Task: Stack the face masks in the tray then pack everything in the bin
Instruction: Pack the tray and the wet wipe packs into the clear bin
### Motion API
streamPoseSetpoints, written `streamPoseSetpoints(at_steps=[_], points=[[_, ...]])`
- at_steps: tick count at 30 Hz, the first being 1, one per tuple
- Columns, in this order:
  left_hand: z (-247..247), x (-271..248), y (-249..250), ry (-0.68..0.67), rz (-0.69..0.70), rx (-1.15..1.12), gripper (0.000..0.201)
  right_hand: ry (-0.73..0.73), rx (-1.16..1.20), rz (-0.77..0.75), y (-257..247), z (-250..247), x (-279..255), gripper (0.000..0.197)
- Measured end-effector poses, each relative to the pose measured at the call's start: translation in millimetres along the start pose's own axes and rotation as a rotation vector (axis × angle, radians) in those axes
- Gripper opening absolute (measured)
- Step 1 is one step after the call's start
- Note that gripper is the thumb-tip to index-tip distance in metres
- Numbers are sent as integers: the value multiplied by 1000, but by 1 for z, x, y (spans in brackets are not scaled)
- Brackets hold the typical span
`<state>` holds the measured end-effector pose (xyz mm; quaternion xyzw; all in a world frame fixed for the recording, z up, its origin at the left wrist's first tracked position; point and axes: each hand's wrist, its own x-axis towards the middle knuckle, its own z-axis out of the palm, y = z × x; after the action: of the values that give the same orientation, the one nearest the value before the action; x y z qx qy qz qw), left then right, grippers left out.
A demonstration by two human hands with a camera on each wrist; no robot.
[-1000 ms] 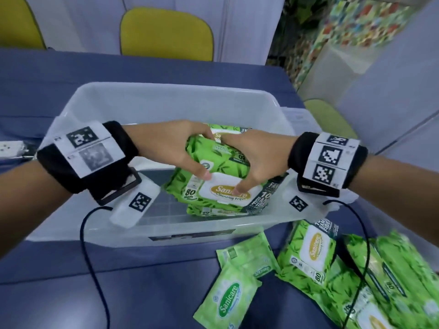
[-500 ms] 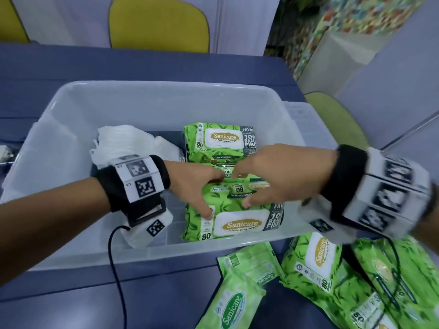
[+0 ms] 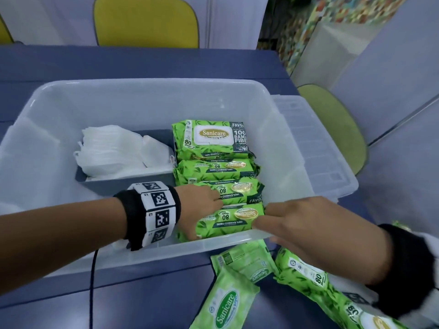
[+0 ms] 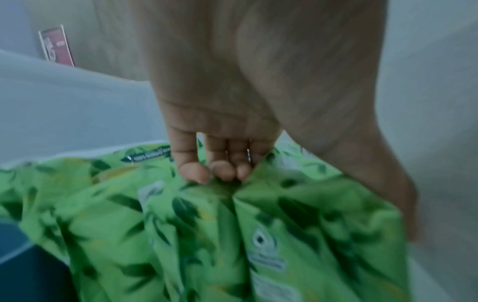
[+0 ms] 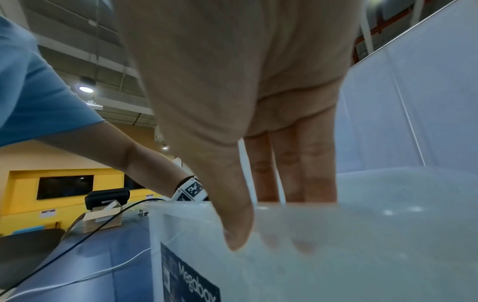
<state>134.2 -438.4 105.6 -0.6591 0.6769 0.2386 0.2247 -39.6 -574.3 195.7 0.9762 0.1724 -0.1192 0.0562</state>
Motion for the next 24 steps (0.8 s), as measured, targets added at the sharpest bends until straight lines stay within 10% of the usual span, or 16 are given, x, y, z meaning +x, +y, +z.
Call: streamPoseSetpoints(at_steps=[8, 24], points=[[-3, 3, -21, 243, 32, 144, 96, 95, 24, 17, 2, 8, -4, 41], [-14, 29, 8, 42, -20, 67, 62, 333, 143, 12, -1, 18, -4, 28]])
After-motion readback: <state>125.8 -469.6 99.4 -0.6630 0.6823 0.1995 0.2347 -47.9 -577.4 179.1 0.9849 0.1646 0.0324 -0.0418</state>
